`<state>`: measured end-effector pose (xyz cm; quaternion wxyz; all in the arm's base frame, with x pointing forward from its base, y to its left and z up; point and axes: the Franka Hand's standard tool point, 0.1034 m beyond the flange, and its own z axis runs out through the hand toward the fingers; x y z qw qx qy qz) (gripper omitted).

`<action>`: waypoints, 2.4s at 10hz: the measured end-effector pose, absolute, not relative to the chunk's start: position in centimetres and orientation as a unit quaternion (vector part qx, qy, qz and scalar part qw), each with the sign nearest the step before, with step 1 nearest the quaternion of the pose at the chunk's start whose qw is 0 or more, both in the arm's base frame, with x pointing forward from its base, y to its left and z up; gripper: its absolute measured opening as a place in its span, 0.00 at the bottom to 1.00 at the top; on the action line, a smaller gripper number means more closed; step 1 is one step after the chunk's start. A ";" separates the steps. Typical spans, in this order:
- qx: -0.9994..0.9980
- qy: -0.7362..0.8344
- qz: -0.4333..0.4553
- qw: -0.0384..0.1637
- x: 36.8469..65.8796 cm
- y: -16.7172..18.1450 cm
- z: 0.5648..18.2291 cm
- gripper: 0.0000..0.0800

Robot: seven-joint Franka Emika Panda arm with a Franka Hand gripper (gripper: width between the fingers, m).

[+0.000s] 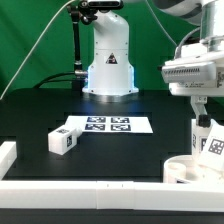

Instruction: Assemble stool

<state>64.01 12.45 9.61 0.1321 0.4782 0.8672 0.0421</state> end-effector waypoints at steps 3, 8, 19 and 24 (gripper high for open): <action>0.475 0.870 0.039 0.128 63.8 12.4 9.0 0.69; 0.471 0.872 0.038 0.128 63.8 12.3 8.9 0.43; 0.758 0.647 0.030 0.079 64.0 12.9 8.9 0.43; 0.889 0.456 -0.003 0.023 63.4 12.7 8.9 0.43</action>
Offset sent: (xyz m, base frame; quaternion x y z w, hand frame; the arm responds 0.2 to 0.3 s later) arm 0.0007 0.0002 -0.0011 -0.0031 -0.0012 -0.0061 1.0000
